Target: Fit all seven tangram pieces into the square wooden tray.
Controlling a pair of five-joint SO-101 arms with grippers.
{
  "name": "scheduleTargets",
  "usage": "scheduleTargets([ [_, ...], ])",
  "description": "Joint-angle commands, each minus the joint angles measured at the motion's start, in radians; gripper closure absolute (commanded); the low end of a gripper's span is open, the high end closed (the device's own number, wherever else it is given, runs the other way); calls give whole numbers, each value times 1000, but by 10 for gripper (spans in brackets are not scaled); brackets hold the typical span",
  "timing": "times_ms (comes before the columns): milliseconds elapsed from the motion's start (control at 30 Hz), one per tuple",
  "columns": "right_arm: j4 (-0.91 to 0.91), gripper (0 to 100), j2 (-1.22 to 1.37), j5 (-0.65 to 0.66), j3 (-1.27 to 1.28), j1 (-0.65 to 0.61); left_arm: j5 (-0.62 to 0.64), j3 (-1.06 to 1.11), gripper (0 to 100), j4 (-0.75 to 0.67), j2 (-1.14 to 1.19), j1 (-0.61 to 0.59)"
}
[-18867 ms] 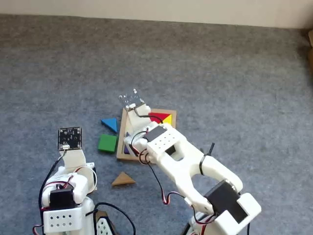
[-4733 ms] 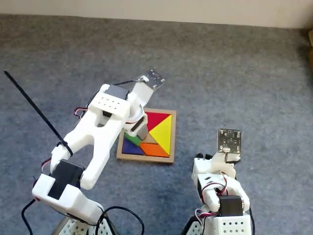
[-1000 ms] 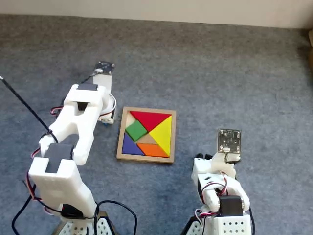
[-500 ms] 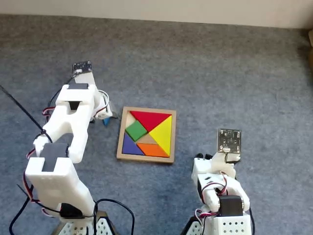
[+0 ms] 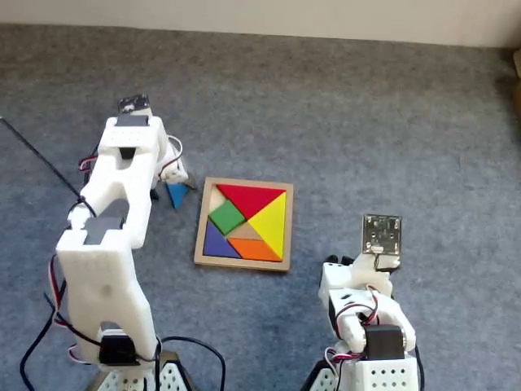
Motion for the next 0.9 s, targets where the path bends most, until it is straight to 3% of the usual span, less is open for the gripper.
scheduleTargets([
  [0, -5, 925, -18, 9, 139, 15, 6, -156, 716, 104, 84, 1],
  [567, -5, 925, -18, 9, 139, 15, 5, -194, 719, 221, 105, 16],
  [867, -5, 925, -18, 9, 139, 15, -91, -197, 956, 216, 113, 15],
])
